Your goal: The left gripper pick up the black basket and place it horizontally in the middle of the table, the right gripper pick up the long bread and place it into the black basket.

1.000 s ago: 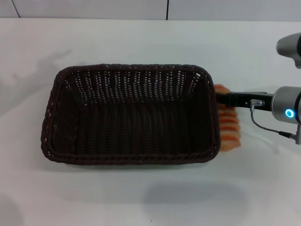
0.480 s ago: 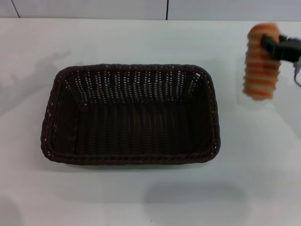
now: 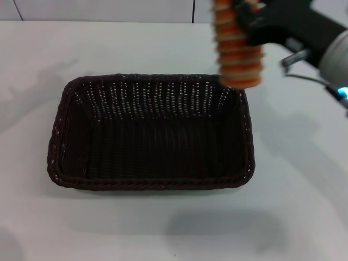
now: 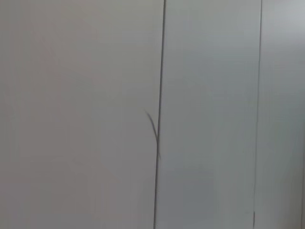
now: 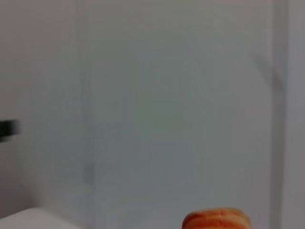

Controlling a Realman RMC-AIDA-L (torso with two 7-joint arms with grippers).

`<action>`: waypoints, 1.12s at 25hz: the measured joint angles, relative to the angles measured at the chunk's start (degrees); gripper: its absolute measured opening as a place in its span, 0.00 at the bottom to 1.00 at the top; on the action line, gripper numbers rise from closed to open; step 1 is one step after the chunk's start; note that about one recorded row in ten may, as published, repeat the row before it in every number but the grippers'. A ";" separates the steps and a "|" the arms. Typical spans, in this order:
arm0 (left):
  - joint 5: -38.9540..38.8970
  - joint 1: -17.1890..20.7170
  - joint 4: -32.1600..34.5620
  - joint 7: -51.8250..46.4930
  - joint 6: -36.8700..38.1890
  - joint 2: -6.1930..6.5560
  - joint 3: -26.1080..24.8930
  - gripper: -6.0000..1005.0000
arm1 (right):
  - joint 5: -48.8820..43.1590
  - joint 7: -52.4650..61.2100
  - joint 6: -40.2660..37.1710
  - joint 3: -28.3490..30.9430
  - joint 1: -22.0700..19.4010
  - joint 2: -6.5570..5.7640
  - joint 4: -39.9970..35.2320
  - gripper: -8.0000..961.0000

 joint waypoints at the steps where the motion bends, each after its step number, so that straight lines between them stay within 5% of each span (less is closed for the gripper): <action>1: -0.08 0.03 0.00 0.00 0.01 0.00 -0.03 0.54 | -0.01 -1.09 1.36 -1.95 2.03 -0.04 -0.74 0.32; 9: -1.49 0.71 0.22 -0.01 0.00 0.07 -0.48 0.54 | 5.38 -1.43 6.14 -4.09 12.72 -0.11 -11.05 0.28; 11: -1.49 0.71 0.22 -0.01 0.00 0.07 -0.48 0.54 | 5.80 -2.10 6.80 -4.15 13.28 -0.10 -11.55 0.28; 23: -3.66 1.83 0.49 0.37 -0.08 -0.34 -1.28 0.54 | 5.84 -3.24 7.59 -4.16 12.95 0.01 -10.76 0.64; 28: -4.92 1.99 0.70 0.45 0.08 -0.69 -2.66 0.54 | 5.77 -5.07 6.81 -3.71 12.76 0.09 -10.81 0.64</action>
